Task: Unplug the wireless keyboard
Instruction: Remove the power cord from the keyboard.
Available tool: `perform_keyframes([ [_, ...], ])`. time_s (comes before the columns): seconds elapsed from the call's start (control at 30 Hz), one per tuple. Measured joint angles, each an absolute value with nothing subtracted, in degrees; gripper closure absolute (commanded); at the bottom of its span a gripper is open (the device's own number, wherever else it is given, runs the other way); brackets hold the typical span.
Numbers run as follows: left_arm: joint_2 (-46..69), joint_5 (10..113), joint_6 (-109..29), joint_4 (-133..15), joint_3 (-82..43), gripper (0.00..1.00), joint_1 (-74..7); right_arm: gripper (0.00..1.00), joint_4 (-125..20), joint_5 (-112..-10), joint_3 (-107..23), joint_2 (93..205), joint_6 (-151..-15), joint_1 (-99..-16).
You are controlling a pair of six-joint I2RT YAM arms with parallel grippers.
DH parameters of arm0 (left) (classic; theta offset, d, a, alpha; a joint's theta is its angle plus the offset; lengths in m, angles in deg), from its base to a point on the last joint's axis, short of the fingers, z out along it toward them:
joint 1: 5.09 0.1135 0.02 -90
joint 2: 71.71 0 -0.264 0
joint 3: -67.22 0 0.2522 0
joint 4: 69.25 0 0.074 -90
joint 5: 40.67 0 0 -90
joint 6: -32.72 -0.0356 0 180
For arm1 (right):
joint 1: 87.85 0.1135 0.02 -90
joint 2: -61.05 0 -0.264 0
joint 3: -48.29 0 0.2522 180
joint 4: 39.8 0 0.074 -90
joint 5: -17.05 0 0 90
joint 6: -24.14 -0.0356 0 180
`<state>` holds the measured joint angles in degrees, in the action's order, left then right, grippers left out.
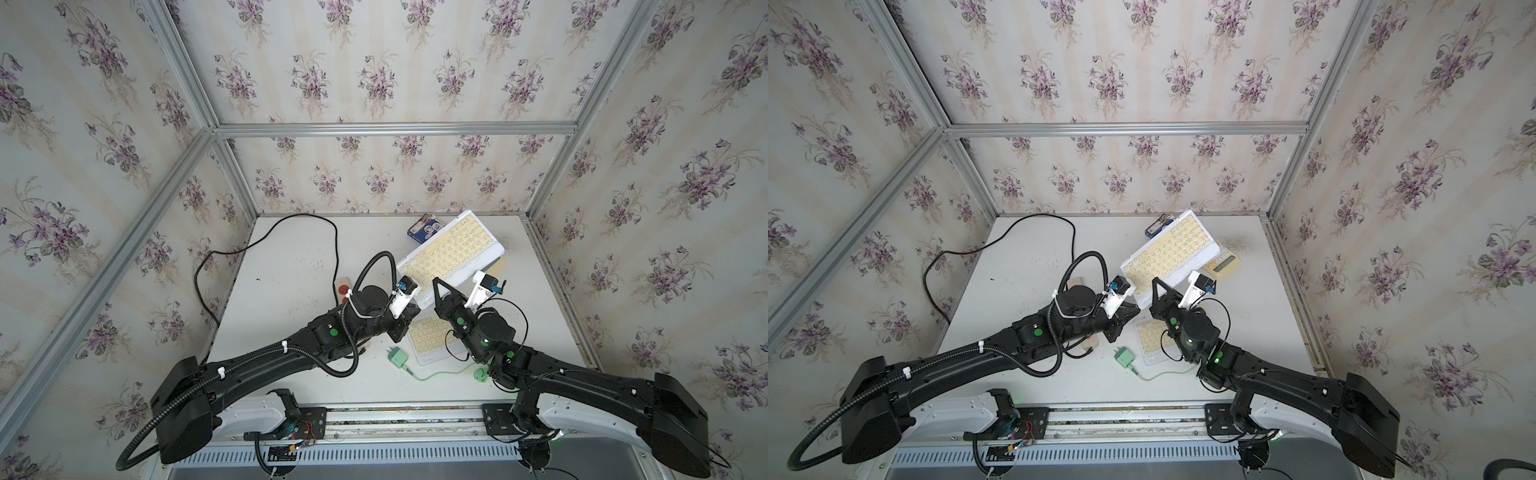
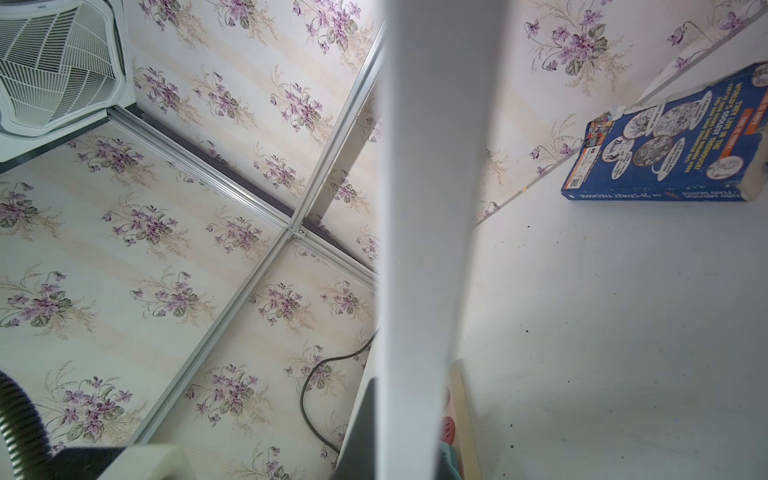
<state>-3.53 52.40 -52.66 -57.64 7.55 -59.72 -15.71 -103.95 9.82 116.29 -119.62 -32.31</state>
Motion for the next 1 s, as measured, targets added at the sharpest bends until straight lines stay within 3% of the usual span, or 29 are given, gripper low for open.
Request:
perform_keyframes([
  [1.0, -8.91, 50.17, -51.76, -63.17, 14.35, 1.00, -59.77, 1.00, -12.69, -102.46, 8.92, 119.33, -119.34, -31.89],
])
